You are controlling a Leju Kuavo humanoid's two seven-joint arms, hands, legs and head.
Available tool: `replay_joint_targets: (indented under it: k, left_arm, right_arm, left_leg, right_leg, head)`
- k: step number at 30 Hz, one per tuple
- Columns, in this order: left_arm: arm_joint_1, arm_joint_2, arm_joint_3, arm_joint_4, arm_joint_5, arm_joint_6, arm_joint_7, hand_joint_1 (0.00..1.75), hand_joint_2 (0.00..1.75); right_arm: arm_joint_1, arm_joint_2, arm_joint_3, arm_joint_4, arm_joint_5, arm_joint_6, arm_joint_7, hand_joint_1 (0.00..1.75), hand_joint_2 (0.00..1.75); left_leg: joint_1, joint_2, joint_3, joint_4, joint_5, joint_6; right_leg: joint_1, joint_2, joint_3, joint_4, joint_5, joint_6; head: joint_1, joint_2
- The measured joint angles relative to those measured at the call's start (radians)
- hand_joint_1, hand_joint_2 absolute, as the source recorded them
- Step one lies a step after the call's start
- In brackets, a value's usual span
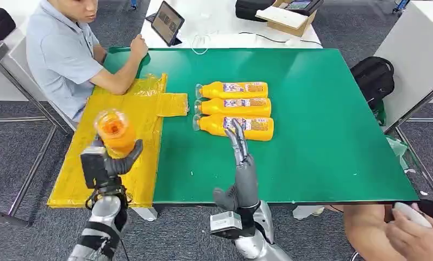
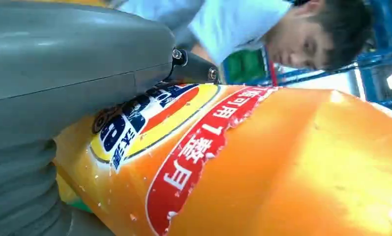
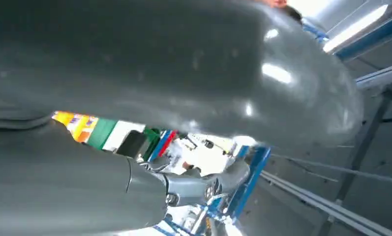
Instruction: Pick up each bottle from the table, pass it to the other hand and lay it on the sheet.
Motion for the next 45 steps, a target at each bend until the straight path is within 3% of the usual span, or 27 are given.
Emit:
replay_joint_targets:
  k: [3, 7, 11, 15, 20, 30, 31, 32, 33, 34, 45]
  left_arm:
    - [-0.026, 0.004, 0.0, 0.031, -0.052, 0.028, 0.018, 1.75, 1.75]
    - [-0.097, 0.022, -0.014, 0.125, -0.464, 0.119, 0.151, 1.75, 1.75]
    - [-0.211, 0.042, -0.015, 0.282, -0.771, 0.119, 0.273, 1.75, 1.75]
    - [-0.283, 0.058, -0.017, 0.407, -0.833, 0.081, 0.315, 1.75, 1.75]
    - [-0.354, 0.076, -0.056, 0.548, -0.953, -0.101, 0.432, 1.75, 1.75]
    - [-0.42, 0.084, -0.097, 0.661, -1.007, -0.236, 0.491, 1.68, 1.75]
    - [-0.427, 0.084, -0.104, 0.671, -1.018, -0.258, 0.503, 1.43, 1.75]
    - [-0.432, 0.084, -0.11, 0.679, -1.027, -0.271, 0.512, 0.65, 1.75]
    - [-0.438, 0.084, -0.115, 0.687, -1.031, -0.282, 0.52, 0.31, 0.0]
    - [-0.443, 0.084, -0.117, 0.695, -1.031, -0.292, 0.522, 0.0, 0.0]
    - [-0.447, 0.083, -0.117, 0.737, -0.943, -0.451, 0.409, 0.0, 0.0]
  right_arm:
    - [0.0, -0.001, 0.007, -0.009, -0.003, 0.0, 0.0, 0.0, 0.0]
    - [-0.013, -0.005, 0.021, -0.021, -0.034, 0.003, 0.0, 0.0, 0.0]
    - [-0.018, -0.005, 0.022, -0.02, -0.048, 0.038, 0.0, 0.0, 0.0]
    - [-0.018, -0.005, 0.022, -0.02, -0.056, 0.047, 0.0, 0.0, 0.0]
    - [-0.017, -0.005, 0.019, -0.02, -0.058, 0.075, 0.0, 0.0, 0.0]
    - [-0.015, -0.004, 0.008, -0.02, -0.037, 0.107, 0.0, 0.0, 0.0]
    - [-0.015, -0.003, 0.005, -0.02, -0.037, 0.11, 0.0, 0.0, 0.0]
    - [-0.015, -0.002, 0.003, -0.02, -0.035, 0.114, 0.0, 0.0, 0.0]
    - [-0.015, -0.001, 0.0, -0.02, -0.035, 0.116, 0.0, 0.0, 0.0]
    - [-0.015, 0.0, -0.004, -0.019, -0.034, 0.117, 0.0, 0.0, 0.0]
    - [-0.017, 0.001, -0.028, -0.007, -0.035, 0.115, 0.0, 0.0, 0.0]
  left_leg:
    - [0.0, 0.0, 0.0, 0.0, 0.0, 0.0]
    - [0.0, 0.0, -0.001, 0.0, 0.0, 0.0]
    - [0.0, 0.0, 0.0, 0.0, 0.001, 0.0]
    - [0.0, 0.0, 0.0, 0.0, 0.001, -0.001]
    - [0.0, 0.0, -0.001, 0.0, 0.001, -0.001]
    - [0.0, 0.0, -0.001, 0.0, 0.001, -0.001]
    - [0.0, 0.0, -0.001, 0.0, 0.001, -0.001]
    - [0.0, 0.0, -0.001, 0.0, 0.001, -0.001]
    - [0.0, 0.0, -0.001, 0.0, 0.001, -0.001]
    - [0.0, 0.0, -0.001, 0.0, 0.001, -0.001]
    - [0.0, 0.0, -0.001, 0.0, 0.001, -0.001]
  right_leg:
    - [0.0, 0.0, -0.001, 0.0, 0.0, 0.0]
    - [0.0, 0.0, -0.001, 0.0, 0.0, 0.0]
    - [0.0, 0.0, 0.0, 0.0, 0.0, 0.0]
    - [0.0, 0.0, 0.0, 0.0, 0.0, 0.0]
    - [0.0, 0.0, -0.001, 0.0, 0.0, 0.0]
    - [0.0, 0.0, -0.001, 0.0, 0.0, 0.0]
    - [0.0, 0.0, -0.001, 0.0, 0.0, 0.0]
    - [0.0, 0.0, -0.001, 0.0, 0.0, 0.0]
    - [0.0, 0.0, -0.001, 0.001, 0.0, 0.0]
    - [0.0, 0.0, -0.001, 0.001, 0.0, 0.0]
    - [0.0, 0.0, -0.001, 0.0, 0.0, 0.0]
  head:
    - [0.0, 0.0]
    - [0.0, 0.0]
    - [0.0, 0.0]
    - [0.0, 0.0]
    - [0.0, 0.0]
    - [0.0, 0.0]
    - [0.0, 0.0]
    - [0.0, 0.0]
    - [0.0, 0.0]
    - [0.0, 0.0]
    - [0.0, 0.0]
